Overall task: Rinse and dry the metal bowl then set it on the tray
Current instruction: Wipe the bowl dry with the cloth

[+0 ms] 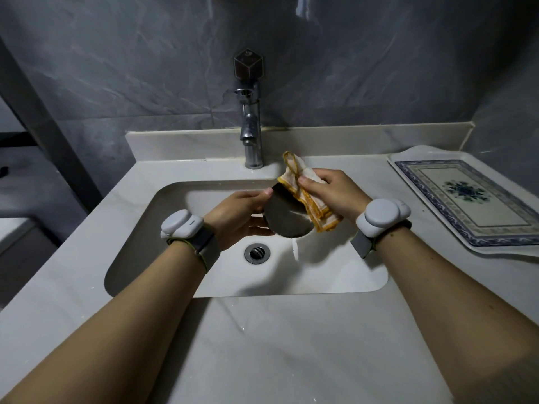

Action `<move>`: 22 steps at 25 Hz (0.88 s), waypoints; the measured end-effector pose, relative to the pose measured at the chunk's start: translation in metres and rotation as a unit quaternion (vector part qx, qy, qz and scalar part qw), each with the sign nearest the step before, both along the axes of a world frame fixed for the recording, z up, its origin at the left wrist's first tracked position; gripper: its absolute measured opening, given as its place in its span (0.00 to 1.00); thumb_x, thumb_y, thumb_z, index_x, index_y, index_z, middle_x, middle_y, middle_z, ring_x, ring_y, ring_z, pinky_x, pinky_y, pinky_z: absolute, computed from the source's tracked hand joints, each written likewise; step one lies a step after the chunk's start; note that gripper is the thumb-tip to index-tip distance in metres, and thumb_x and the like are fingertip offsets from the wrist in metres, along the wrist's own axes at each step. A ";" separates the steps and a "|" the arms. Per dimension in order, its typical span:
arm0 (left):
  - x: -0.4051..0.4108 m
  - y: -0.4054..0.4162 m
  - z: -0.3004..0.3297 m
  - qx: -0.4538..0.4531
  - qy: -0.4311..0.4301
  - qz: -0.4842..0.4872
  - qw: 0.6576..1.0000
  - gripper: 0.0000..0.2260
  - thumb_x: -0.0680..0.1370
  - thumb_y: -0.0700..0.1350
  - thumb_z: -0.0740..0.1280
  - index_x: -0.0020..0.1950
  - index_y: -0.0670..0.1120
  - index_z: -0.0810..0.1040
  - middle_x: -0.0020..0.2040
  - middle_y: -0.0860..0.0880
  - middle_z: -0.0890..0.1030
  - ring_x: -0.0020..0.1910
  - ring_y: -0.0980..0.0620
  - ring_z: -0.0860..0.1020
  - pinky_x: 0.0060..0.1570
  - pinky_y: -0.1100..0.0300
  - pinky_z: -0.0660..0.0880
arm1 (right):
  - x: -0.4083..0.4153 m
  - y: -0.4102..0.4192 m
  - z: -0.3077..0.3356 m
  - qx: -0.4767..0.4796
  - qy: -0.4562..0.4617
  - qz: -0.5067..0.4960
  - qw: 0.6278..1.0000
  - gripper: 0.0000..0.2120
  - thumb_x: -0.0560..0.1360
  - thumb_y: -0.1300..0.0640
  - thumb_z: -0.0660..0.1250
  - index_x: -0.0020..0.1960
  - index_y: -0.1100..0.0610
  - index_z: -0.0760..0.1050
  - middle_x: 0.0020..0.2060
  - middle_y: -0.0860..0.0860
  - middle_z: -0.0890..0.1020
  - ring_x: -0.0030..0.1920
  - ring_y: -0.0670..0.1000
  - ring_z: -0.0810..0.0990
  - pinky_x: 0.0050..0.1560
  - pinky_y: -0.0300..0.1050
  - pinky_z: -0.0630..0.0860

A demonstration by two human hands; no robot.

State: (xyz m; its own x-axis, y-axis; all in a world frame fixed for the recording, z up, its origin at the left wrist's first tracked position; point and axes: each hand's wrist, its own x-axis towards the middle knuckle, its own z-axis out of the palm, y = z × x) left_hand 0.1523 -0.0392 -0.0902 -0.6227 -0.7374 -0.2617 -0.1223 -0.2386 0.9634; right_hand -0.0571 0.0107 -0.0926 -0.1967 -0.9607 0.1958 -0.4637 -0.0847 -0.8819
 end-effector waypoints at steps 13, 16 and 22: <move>-0.005 -0.001 -0.002 0.009 0.036 0.009 0.999 0.12 0.83 0.47 0.60 0.55 0.43 0.82 0.50 0.43 0.86 0.50 0.44 0.83 0.52 0.50 0.81 | -0.003 -0.004 -0.002 0.028 -0.053 -0.021 0.998 0.16 0.77 0.43 0.67 0.39 0.54 0.81 0.35 0.49 0.84 0.38 0.47 0.81 0.45 0.44 0.74; -0.005 -0.001 0.001 0.051 0.081 0.031 0.995 0.12 0.83 0.47 0.61 0.53 0.42 0.81 0.46 0.42 0.87 0.47 0.45 0.84 0.48 0.53 0.83 | -0.003 -0.005 -0.002 0.022 -0.068 -0.056 0.996 0.21 0.76 0.42 0.66 0.39 0.59 0.81 0.32 0.50 0.83 0.35 0.47 0.81 0.41 0.42 0.74; -0.004 -0.003 0.001 0.060 0.120 0.080 0.988 0.12 0.84 0.46 0.60 0.56 0.41 0.79 0.53 0.39 0.85 0.57 0.39 0.80 0.52 0.51 0.83 | -0.003 -0.008 -0.002 0.043 -0.110 -0.072 0.990 0.25 0.77 0.44 0.66 0.46 0.68 0.81 0.42 0.62 0.85 0.43 0.59 0.83 0.53 0.56 0.78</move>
State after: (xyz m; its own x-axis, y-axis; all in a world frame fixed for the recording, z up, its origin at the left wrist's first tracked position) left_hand 0.1480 -0.0418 -0.0889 -0.5553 -0.8039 -0.2134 0.1540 -0.3515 0.9234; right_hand -0.0600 0.0031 -0.0948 -0.3616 -0.9310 0.0507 -0.2611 0.0489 -0.9641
